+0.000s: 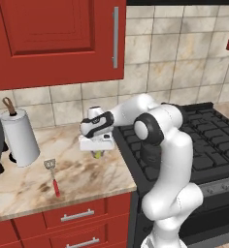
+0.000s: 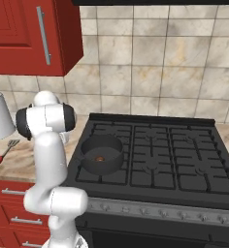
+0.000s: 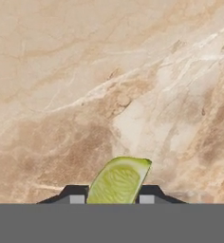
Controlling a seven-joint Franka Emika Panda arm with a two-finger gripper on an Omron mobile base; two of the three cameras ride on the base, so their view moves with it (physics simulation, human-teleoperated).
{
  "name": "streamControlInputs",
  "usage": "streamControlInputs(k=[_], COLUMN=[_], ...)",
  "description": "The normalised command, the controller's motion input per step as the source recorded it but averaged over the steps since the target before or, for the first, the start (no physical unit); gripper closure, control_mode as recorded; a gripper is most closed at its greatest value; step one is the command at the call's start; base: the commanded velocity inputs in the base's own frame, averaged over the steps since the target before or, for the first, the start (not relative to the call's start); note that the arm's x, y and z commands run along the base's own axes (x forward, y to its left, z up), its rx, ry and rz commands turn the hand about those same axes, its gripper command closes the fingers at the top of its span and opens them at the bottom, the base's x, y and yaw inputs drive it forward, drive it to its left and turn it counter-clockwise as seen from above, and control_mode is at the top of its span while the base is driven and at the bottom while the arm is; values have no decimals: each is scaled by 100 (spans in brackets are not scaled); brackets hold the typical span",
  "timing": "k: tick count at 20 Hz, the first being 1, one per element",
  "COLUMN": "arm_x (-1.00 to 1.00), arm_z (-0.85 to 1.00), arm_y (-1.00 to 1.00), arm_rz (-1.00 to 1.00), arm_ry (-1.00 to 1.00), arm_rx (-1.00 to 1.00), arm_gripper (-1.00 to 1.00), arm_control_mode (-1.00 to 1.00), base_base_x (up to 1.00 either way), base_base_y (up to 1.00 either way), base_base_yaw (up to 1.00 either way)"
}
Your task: Put the lemon wedge and mushroom in the pot. Retrieve the spatula and lightly stir the vegetables in the pot.
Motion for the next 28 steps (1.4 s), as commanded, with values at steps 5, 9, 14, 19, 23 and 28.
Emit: streamControlInputs(k=[5, 9, 14, 19, 23, 28], arm_x=[-82, -100, -77, -40, -6, 0], arm_z=[21, 50, 71, 92, 74, 53], arm_y=[-26, -41, -49, -48, -62, -78], arm_rz=[3, 2, 2, 5, 5, 5], arm_ry=[-35, -41, -28, -15, -5, 0], arm_rx=[13, 13, 9, 3, 0, -4], arm_gripper=[100, 100, 100, 100, 100, 100], arm_control_mode=[-100, -100, -100, -100, -100, -100], base_base_x=[0, 0, 0, 0, 0, 0], base_base_y=[0, 0, 0, 0, 0, 0], base_base_yaw=[0, 0, 0, 0, 0, 0])
